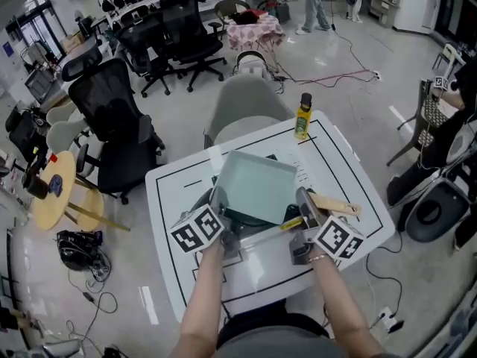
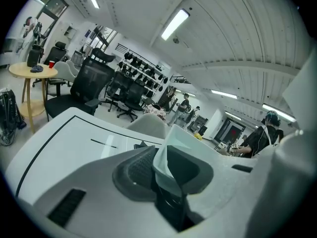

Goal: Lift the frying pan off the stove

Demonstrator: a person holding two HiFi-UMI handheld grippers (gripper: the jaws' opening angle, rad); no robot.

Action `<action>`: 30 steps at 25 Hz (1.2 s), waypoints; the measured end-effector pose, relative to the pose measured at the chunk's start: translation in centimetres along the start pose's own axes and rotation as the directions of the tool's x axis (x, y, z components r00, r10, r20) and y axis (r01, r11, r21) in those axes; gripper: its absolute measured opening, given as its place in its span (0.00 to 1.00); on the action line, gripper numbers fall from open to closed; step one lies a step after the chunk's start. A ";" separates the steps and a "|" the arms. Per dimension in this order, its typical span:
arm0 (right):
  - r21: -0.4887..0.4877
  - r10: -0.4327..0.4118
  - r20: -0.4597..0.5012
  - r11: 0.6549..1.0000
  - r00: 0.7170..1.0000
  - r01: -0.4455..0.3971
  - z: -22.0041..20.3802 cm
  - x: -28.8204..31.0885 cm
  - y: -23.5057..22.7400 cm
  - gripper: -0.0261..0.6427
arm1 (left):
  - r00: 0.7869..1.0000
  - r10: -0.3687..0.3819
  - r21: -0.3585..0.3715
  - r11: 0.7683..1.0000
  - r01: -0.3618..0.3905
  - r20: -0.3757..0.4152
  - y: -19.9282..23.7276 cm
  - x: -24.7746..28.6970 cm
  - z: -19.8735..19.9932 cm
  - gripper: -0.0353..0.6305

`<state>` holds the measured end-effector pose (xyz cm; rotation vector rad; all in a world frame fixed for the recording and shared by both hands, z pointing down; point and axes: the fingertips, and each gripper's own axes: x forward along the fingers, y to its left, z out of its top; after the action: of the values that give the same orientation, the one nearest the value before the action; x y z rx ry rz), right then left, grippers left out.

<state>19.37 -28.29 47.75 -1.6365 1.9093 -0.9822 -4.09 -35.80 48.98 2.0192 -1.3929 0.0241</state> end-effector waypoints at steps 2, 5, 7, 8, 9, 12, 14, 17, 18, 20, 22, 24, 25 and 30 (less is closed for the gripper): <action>-0.006 0.005 0.002 1.000 1.000 -0.005 0.2 -0.3 0.2 0.28 | 1.000 -0.005 0.005 1.000 0.005 0.013 -0.3 -0.4 0.3 0.17; -0.017 0.025 0.008 1.000 1.000 -0.025 0.7 -0.8 0.8 0.28 | 0.999 -0.014 0.013 1.000 0.014 0.032 -1.0 -1.1 0.7 0.17; -0.029 0.041 0.013 0.999 0.999 -0.041 1.0 -1.0 1.1 0.28 | 0.999 -0.020 0.015 1.000 0.019 0.043 -1.3 -1.4 1.1 0.17; -0.028 0.046 0.015 0.999 0.999 -0.046 1.2 -1.1 1.4 0.28 | 0.999 -0.022 0.017 1.000 0.021 0.046 -1.4 -1.5 1.2 0.17; -0.026 0.051 0.017 0.998 0.999 -0.050 1.3 -1.2 1.7 0.28 | 0.999 -0.023 0.019 1.000 0.022 0.049 -1.5 -1.6 1.3 0.17; -0.038 0.048 0.019 0.998 0.999 -0.048 1.6 -1.6 1.6 0.28 | 0.998 -0.028 0.027 0.999 0.026 0.063 -2.0 -2.2 1.7 0.17; -0.055 0.048 0.021 0.997 0.999 -0.047 1.9 -2.1 1.4 0.28 | 0.997 -0.033 0.032 0.999 0.031 0.074 -2.5 -2.7 1.9 0.17; -0.060 0.074 0.033 0.996 0.997 -0.072 2.4 -2.7 2.5 0.28 | 0.995 -0.039 0.039 0.999 0.036 0.091 -3.2 -3.6 2.3 0.17; -0.061 0.075 0.035 0.996 0.997 -0.072 2.5 -3.0 2.7 0.28 | 0.994 -0.042 0.040 0.998 0.039 0.097 -3.3 -3.9 2.4 0.17; -0.051 0.087 0.039 0.995 0.995 -0.084 2.7 -3.4 3.2 0.28 | 0.993 -0.049 0.043 0.998 0.044 0.109 -3.8 -4.5 2.6 0.17; -0.056 0.113 0.045 0.992 0.993 -0.111 3.0 -3.7 3.6 0.28 | 0.991 -0.055 0.047 0.998 0.050 0.123 -4.3 -5.1 3.0 0.17; -0.068 0.127 0.050 0.990 0.991 -0.123 3.3 -4.1 4.1 0.28 | 0.989 -0.061 0.051 0.997 0.054 0.136 -4.7 -5.7 3.3 0.17; -0.070 0.131 0.053 0.989 0.990 -0.127 3.5 -4.4 4.4 0.28 | 0.988 -0.063 0.053 0.997 0.056 0.143 -4.9 -6.0 3.4 0.17; -0.090 0.153 0.071 0.985 0.986 -0.147 4.3 -5.4 5.5 0.28 | 0.983 -0.074 0.062 0.996 0.064 0.167 -5.7 -7.0 3.7 0.17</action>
<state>19.97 -23.77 40.17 -1.5269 2.0127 -0.7761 -3.61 -30.90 40.57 2.1567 -1.4384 -0.1436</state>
